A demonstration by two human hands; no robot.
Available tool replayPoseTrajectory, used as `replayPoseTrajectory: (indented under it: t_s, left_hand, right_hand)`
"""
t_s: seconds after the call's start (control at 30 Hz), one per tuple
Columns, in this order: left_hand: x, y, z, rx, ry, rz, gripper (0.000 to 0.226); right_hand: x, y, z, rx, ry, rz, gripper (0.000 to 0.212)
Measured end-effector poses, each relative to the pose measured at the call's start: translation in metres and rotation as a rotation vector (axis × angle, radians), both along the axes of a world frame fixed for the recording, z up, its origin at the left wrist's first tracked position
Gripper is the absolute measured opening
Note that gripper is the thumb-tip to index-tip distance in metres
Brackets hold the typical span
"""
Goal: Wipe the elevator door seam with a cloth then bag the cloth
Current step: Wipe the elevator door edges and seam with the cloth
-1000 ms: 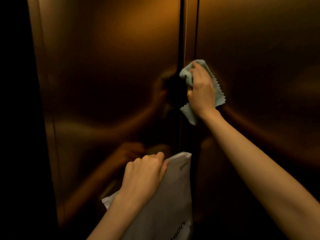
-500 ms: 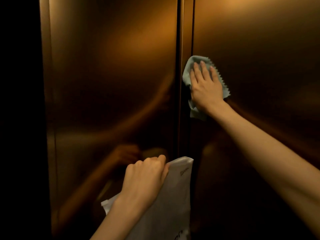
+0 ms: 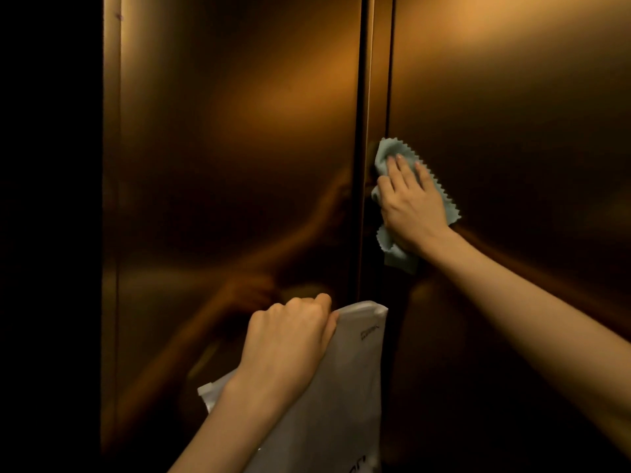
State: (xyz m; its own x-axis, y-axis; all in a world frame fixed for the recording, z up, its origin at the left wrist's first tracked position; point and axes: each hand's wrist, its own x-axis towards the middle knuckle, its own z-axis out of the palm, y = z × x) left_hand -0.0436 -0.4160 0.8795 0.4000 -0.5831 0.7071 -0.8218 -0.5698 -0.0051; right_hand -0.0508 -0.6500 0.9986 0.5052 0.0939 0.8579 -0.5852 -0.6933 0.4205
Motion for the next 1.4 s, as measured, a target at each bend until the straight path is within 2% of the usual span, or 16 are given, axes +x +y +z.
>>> replayPoseTrajectory:
  t_s: [0.1, 0.2, 0.27, 0.37, 0.5, 0.7, 0.9, 1.1, 1.23, 1.4]
  left_hand:
    - [0.000, -0.002, 0.008, 0.007, -0.014, 0.016, 0.031]
    - [0.000, -0.007, 0.019, 0.008, -0.037, 0.034, 0.028]
    - [0.002, -0.010, 0.026, -0.009, -0.053, 0.038, 0.027]
    - [0.007, -0.013, 0.033, -0.033, -0.070, 0.025, 0.029]
    - [0.014, -0.012, 0.047, -0.055, -0.072, 0.036, 0.029]
    - [0.014, -0.019, 0.086, -0.108, -0.171, 0.053, 0.027]
    - [0.015, -0.037, 0.114, -0.117, -0.248, 0.046, 0.023]
    - [0.022, -0.044, 0.118, -0.190, -0.173, 0.018, 0.021]
    - [0.022, -0.046, 0.133, -0.180, -0.025, -0.032, 0.020]
    - [0.019, -0.052, 0.148, -0.115, 0.111, -0.022, 0.015]
  right_hand:
    - [-0.005, -0.002, 0.042, -0.108, -0.019, -0.064, 0.034]
    - [-0.009, 0.004, 0.071, -0.049, -0.075, -0.115, 0.041]
    - [-0.006, 0.008, 0.067, -0.031, -0.072, -0.132, 0.046]
    - [-0.002, 0.004, 0.035, -0.029, 0.043, -0.160, 0.063]
    - [-0.009, 0.002, 0.043, -0.083, 0.047, -0.245, 0.068]
    - [0.001, 0.014, 0.116, -0.036, -0.069, -0.235, 0.059]
    - [0.017, 0.014, 0.116, -0.017, -0.167, -0.112, 0.041]
    - [0.023, 0.003, 0.165, -0.072, -0.228, -0.041, 0.051]
    - [0.026, 0.003, 0.221, -0.060, -0.254, -0.033, 0.063]
    - [0.028, 0.004, 0.276, -0.090, -0.296, -0.062, 0.059]
